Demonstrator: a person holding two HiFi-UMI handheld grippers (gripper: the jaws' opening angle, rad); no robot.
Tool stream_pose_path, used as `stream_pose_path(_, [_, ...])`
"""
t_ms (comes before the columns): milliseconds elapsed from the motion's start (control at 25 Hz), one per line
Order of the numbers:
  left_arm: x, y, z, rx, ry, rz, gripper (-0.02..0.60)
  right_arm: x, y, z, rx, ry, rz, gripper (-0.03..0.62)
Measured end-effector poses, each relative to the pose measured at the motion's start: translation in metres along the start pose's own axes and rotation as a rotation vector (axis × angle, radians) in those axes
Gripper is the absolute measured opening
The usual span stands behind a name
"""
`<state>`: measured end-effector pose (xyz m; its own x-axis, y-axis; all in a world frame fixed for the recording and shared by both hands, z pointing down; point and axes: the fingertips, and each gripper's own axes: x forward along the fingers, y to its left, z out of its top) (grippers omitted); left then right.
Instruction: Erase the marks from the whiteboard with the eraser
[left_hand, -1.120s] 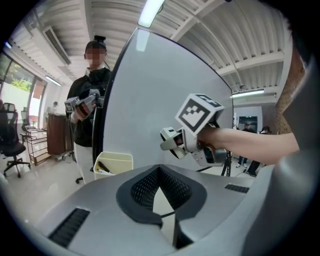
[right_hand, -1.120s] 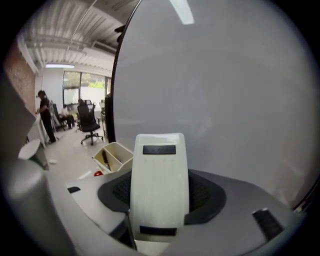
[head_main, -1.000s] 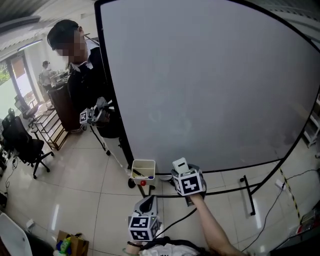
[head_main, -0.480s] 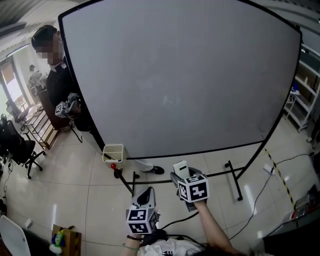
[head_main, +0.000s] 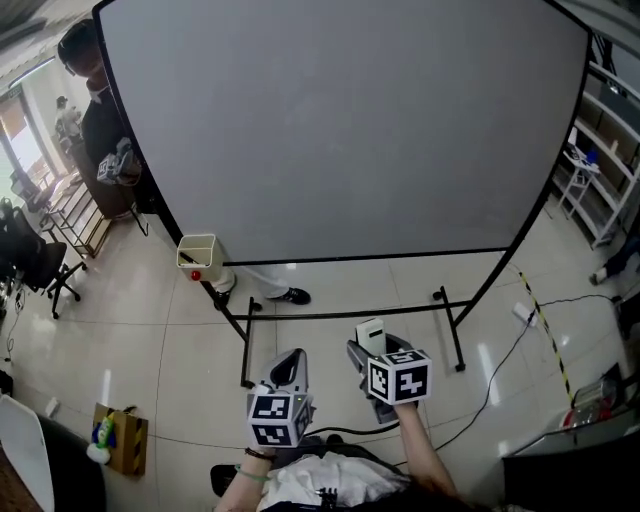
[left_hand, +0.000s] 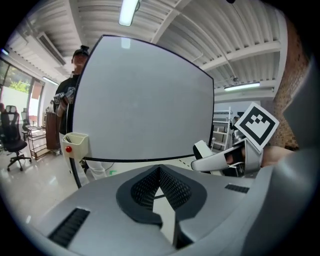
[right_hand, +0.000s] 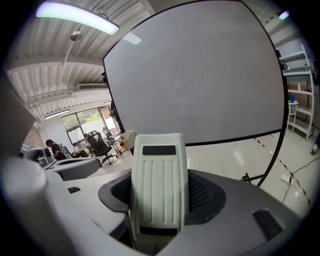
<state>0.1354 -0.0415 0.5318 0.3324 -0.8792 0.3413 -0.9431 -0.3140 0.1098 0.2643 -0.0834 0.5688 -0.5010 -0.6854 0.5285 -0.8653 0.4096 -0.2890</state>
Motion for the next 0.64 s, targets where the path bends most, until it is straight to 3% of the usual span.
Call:
stream_pose_path(320, [-0.025,-0.024,-0.001,0.035,-0.015,-0.009,-0.003,-0.016,0.017,-0.033,0.010,0.026,0.048,0.272])
stream_pose_path(640, [-0.087,0.011,-0.011,0.006,-0.040,0.092,-0.003,-0.019,0.076,-0.042,-0.051,0.028,0.117,0.272])
